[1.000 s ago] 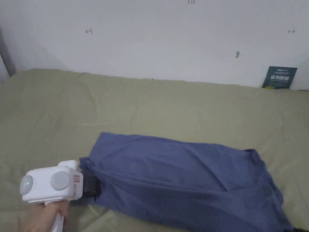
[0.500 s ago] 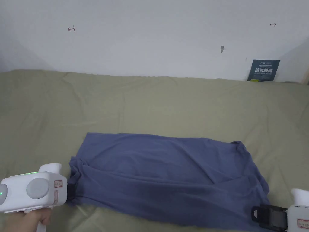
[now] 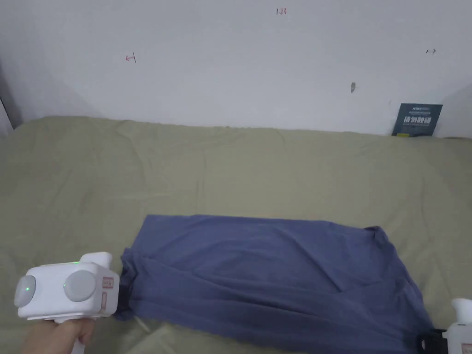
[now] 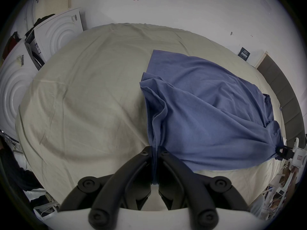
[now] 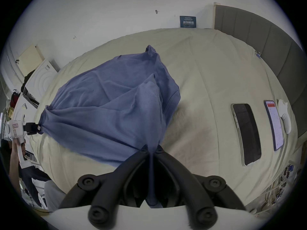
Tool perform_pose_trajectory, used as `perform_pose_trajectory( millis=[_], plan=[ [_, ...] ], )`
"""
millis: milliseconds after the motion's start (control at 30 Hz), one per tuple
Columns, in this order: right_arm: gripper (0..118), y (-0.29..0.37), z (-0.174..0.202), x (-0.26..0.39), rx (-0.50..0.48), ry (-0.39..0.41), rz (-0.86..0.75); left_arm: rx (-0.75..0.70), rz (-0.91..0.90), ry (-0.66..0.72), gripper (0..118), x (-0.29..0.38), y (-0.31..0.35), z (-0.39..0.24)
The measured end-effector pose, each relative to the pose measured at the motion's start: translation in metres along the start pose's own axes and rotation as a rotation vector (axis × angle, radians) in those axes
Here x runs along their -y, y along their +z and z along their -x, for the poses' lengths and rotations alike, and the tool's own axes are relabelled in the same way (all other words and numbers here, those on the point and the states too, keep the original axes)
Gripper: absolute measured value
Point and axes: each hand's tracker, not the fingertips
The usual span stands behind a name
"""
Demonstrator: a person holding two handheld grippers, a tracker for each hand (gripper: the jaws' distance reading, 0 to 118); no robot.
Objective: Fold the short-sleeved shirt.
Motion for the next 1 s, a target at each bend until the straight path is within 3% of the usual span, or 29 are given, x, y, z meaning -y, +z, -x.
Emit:
perform_pose_trajectory(
  millis=[333, 767, 800, 833, 867, 900, 1000],
  plan=[
    [3, 0.045, 0.000, 0.037, -0.024, 0.029, -0.009, 0.008, 0.021, 0.015, 2, 0.048, 0.034, 0.020],
    [3, 0.070, -0.003, 0.111, -0.084, -0.012, 0.068, 0.037, 0.074, 0.087, 2, 0.113, 0.068, 0.062],
    [13, 0.066, -0.004, 0.112, -0.082, -0.015, 0.078, 0.058, 0.082, 0.100, 5, 0.115, 0.065, 0.064],
    [46, 0.063, -0.006, 0.113, -0.088, -0.035, 0.078, 0.088, 0.079, 0.113, 24, 0.115, 0.062, 0.066],
    [90, 0.062, -0.006, 0.113, -0.071, -0.055, 0.065, 0.107, 0.068, 0.116, 72, 0.116, 0.061, 0.068],
    [118, 0.064, -0.006, 0.113, -0.050, -0.055, 0.042, 0.077, 0.057, 0.115, 118, 0.117, 0.062, 0.068],
    [117, 0.083, -0.011, 0.105, -0.038, -0.060, -0.037, 0.034, -0.034, 0.071, 114, 0.114, 0.081, 0.072]
  ],
)
